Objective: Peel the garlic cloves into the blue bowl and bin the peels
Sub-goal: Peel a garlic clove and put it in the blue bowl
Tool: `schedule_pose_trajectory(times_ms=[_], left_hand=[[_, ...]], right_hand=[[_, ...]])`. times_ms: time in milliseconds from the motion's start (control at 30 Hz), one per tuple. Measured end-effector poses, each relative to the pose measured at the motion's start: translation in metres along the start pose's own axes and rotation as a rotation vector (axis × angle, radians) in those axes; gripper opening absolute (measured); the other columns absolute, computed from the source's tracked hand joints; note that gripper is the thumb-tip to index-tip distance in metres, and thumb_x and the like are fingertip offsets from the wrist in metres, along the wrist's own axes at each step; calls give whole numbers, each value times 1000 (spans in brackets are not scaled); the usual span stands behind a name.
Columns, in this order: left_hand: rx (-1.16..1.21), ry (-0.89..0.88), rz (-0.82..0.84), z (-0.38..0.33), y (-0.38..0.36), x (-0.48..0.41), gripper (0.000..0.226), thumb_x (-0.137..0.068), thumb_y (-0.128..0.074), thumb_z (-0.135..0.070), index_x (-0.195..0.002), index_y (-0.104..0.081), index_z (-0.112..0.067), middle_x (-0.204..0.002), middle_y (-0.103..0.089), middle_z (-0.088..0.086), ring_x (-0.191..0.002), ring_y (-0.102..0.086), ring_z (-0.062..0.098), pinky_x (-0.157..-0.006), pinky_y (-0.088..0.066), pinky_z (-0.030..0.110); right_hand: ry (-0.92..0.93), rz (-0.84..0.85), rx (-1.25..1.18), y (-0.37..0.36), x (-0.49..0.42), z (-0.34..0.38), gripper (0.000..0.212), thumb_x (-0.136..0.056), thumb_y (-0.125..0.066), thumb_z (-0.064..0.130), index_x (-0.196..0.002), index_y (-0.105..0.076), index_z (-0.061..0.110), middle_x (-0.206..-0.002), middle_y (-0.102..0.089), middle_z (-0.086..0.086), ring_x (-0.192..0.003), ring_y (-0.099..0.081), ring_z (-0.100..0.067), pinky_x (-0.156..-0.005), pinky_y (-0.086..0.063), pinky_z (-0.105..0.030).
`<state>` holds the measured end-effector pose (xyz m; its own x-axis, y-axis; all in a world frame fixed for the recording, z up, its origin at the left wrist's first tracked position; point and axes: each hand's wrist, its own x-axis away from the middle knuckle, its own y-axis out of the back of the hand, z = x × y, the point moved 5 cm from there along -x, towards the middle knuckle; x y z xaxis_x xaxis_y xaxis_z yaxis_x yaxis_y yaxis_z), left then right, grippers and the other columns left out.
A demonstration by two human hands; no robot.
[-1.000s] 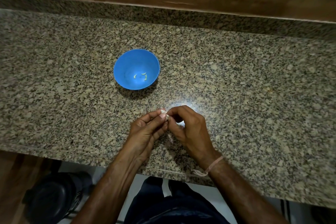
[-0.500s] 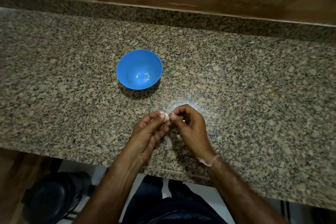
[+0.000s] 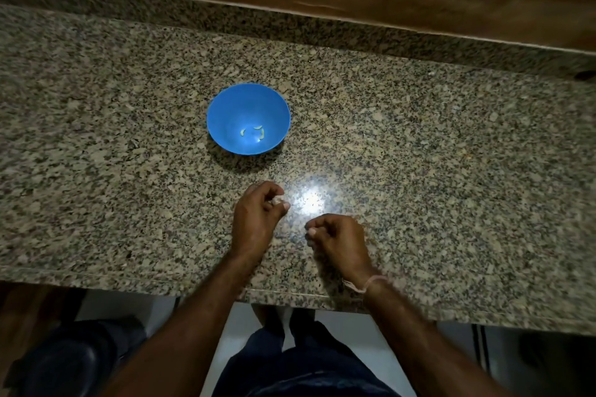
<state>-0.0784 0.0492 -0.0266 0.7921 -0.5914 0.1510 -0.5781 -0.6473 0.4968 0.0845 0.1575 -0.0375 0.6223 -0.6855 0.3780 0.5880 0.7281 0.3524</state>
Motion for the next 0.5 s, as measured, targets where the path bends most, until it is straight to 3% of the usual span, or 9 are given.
schedule_pose_trajectory(times_ms=[67,233,367,500], left_hand=[[-46,-46,7,0,1,3,22,-85,-82,-16,-101,-68,-22,-104,-62,-3,-75,-62,7,-72,-54,29],[-50,-116,36,6,3,11,28,-89,-77,-11,-113,-67,-21,-112,-57,-2,-81,-62,2,-71,-55,25],[-44,-138,41,12,6,16,43,-90,-77,-9,-128,-61,-19,-117,-51,-3,-82,-63,6,-72,-55,25],[-69,-107,10,22,11,27,58,-89,-78,-11,-139,-48,-18,-127,-44,-3,-83,-60,7,-73,-55,28]], right_hand=[[4,-18,47,-3,1,2,18,-92,-70,8,-79,-76,18,-74,-77,0,-69,-76,-18,-71,-64,-48],[93,-98,279,-7,6,11,10,-87,-79,24,-78,-75,26,-75,-74,13,-74,-69,-1,-72,-59,-33],[85,-96,248,-10,8,13,11,-88,-78,15,-80,-77,23,-76,-76,12,-73,-71,0,-75,-60,-32],[43,-116,204,-11,10,13,15,-89,-77,7,-81,-75,19,-75,-76,8,-72,-71,1,-67,-56,-16]])
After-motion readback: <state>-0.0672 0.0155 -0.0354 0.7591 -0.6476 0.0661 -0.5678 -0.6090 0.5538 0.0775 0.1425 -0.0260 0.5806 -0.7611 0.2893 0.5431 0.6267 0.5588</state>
